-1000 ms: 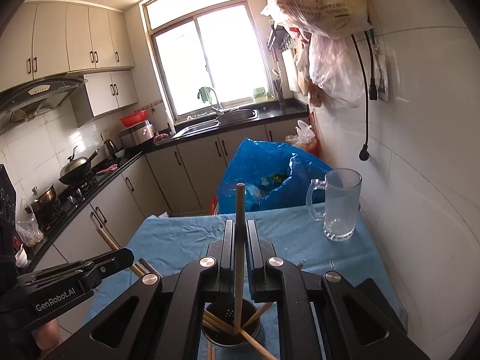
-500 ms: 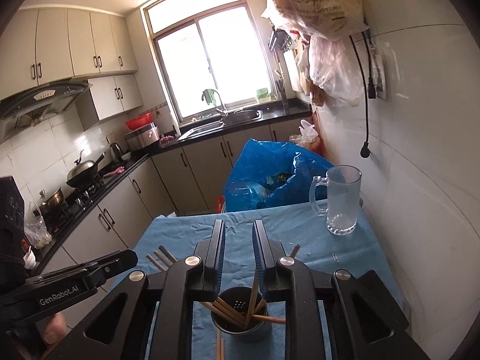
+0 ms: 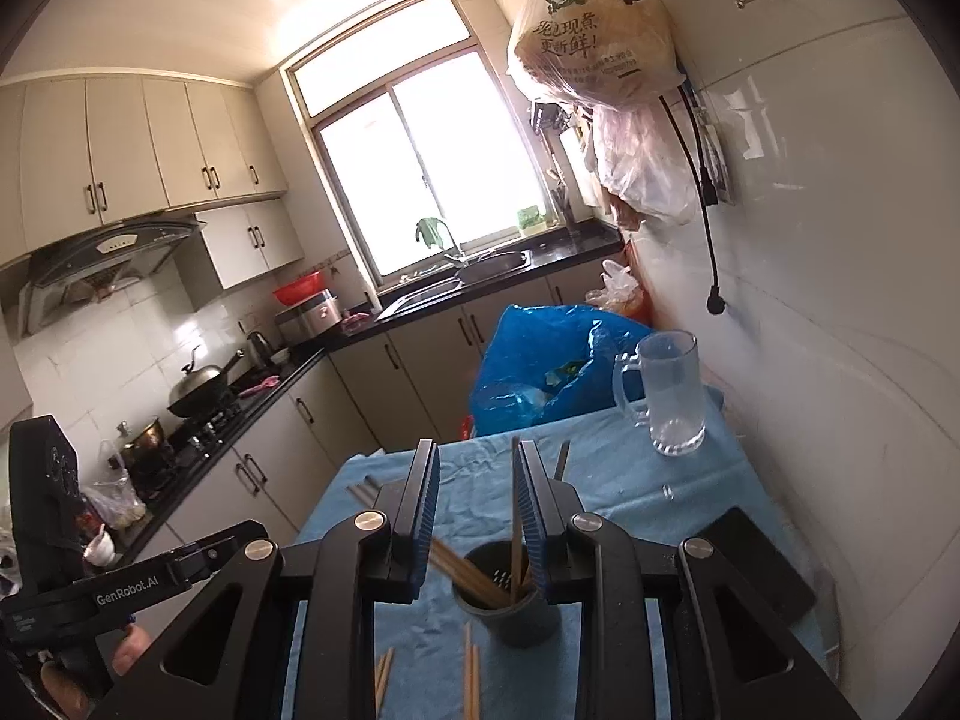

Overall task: Organize utensils
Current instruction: 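Lower both chopsticks into the black cup and open both tools, then move both tools back to the remaining chopsticks on the cloth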

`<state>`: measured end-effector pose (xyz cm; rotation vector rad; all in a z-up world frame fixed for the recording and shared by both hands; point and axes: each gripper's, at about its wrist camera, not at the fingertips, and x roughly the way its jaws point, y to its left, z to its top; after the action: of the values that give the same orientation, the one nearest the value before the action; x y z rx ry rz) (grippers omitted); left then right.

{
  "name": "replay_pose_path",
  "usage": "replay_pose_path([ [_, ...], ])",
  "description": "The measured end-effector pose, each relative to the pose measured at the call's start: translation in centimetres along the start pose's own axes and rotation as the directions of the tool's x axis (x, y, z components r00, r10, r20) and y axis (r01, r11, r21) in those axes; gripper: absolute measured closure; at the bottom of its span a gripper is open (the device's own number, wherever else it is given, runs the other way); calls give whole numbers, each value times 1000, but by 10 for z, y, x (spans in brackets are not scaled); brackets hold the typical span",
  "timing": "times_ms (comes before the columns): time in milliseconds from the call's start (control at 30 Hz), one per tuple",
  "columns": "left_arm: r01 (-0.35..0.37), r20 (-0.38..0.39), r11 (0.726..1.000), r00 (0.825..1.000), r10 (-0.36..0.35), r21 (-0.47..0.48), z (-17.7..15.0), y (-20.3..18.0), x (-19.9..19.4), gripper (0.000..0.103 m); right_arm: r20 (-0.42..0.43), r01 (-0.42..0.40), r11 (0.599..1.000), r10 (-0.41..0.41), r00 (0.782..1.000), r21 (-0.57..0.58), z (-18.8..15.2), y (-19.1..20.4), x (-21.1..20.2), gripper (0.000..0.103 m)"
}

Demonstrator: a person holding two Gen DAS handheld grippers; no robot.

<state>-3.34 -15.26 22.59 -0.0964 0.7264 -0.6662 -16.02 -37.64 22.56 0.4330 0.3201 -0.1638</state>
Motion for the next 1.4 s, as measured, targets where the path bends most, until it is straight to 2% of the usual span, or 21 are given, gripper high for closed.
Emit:
replay_pose_path([
  [267,-15,-35,1000,999,14,-24,-36,21,-12,70,-52,-55,998,54,997,-23,-37,13,-14,74],
  [533,-77,-114,994,991,68,-78,-78,66,-5,70,-185,-85,994,71,980,-69,-88,31,4,74],
  [833,-152,-233,976,966,113,-156,-123,118,18,70,-330,-83,993,50,943,-88,-137,34,36,74],
  [1033,-195,-296,959,946,130,-204,-134,144,34,70,-384,-61,995,29,923,-73,-153,26,51,74],
  [1233,-172,-342,968,934,101,-184,-137,139,57,70,-396,-38,998,14,918,-53,-156,14,59,74],
  [1400,-173,-395,975,913,106,-138,-139,127,88,72,-408,-32,999,13,913,-41,-158,8,62,74],
])
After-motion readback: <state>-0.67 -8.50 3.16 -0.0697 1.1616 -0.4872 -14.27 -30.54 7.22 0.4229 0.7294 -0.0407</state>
